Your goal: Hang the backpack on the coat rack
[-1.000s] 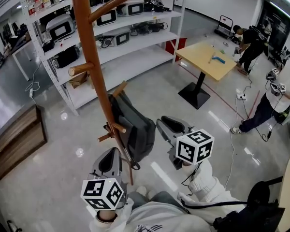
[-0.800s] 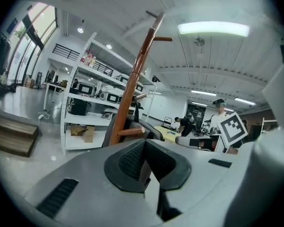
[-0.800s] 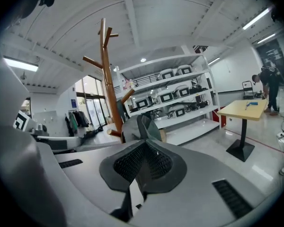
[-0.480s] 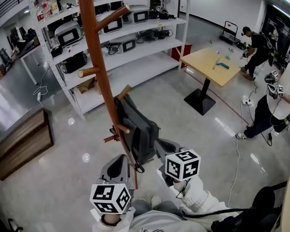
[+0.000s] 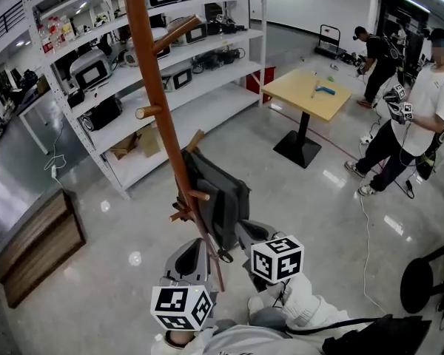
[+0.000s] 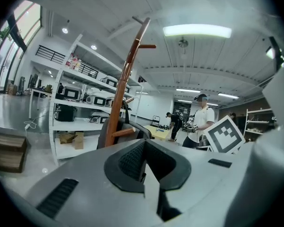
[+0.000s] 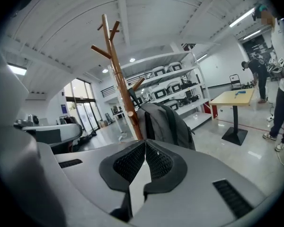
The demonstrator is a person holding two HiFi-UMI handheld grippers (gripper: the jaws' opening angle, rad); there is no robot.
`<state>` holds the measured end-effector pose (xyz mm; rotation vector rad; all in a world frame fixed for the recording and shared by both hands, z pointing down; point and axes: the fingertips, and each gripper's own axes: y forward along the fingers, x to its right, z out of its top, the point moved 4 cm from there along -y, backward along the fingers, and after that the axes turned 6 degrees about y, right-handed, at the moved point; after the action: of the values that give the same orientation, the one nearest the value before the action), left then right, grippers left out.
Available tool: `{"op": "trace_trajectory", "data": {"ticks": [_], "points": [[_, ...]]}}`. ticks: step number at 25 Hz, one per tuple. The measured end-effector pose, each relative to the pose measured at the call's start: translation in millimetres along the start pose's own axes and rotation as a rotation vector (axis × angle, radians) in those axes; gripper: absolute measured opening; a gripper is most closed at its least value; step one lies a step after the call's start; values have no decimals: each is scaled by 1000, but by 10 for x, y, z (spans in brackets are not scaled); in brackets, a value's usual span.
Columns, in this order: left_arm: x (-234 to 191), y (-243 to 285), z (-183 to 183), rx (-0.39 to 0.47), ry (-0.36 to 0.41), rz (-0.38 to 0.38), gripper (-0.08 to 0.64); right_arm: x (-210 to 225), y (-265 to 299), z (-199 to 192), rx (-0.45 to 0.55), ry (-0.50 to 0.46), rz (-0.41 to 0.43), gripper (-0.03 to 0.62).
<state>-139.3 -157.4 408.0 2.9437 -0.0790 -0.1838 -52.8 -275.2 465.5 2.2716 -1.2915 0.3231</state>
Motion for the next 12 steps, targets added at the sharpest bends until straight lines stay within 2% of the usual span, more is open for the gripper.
{"op": "trace_trajectory", "data": {"ticks": [7,12], "points": [[-142,-255,-64,41,79,-69,3,-445,-156,-248,86,28,-79,14],[-179,-397,-99,35,61,-105,3,-673,-323,-383,132,53,-125,14]]}}
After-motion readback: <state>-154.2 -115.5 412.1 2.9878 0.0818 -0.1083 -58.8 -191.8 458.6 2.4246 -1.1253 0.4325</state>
